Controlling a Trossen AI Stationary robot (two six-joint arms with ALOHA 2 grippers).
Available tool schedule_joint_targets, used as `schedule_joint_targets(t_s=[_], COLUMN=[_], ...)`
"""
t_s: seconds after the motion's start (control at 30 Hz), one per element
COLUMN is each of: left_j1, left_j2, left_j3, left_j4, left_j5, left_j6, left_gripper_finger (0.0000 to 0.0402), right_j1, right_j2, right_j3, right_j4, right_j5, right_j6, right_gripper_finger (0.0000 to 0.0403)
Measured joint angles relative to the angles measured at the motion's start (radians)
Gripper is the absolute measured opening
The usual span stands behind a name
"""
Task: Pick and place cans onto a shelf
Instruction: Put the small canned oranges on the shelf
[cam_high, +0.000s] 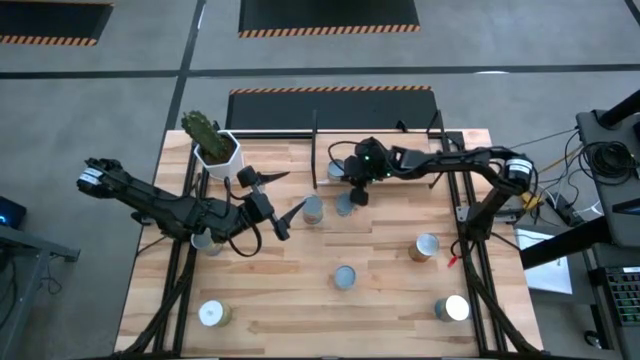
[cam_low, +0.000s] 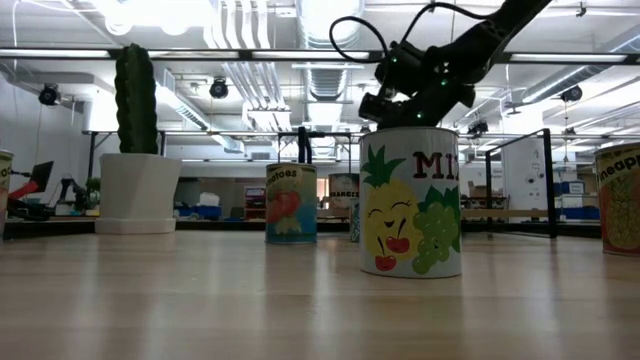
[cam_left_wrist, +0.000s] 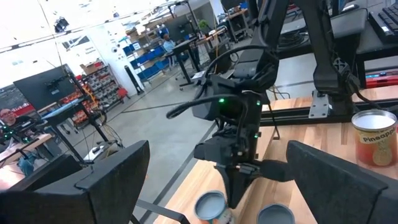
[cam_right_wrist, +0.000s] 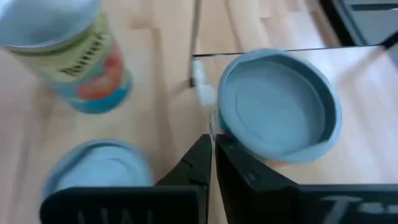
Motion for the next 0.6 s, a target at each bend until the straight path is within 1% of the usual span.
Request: schedule_joint_targets(t_s=[0.07,0.23,0.43,0.6], left_j1=[0.0,0.0,0.0,0.0], left_j2=[0.0,0.0,0.0,0.0], left_j3=[0.0,0.0,0.0,0.0], left_j4=[0.0,-0.001,-0.003,-0.003], left_j5=[0.0,0.0,0.0,0.0], left_j6=[0.0,0.0,0.0,0.0], left_gripper_finger=[0.0359,0.0359,0.0359,0.0359], right_j1=[-0.001,-0.004,-0.005,-0.005], right_j2=[0.009,0.016,0.014,0.015], right_j3=[0.01,0.031,0.035,0.035], right_j4=[-0.004,-0.033,-0.055,-0.058], right_j5=[0.017,0.021,0.1,0.099], right_j6=[-0.021,-0.056,-0.088,-0.087], right_gripper_finger=[0.0013,0.0012,0.0012,0.0012])
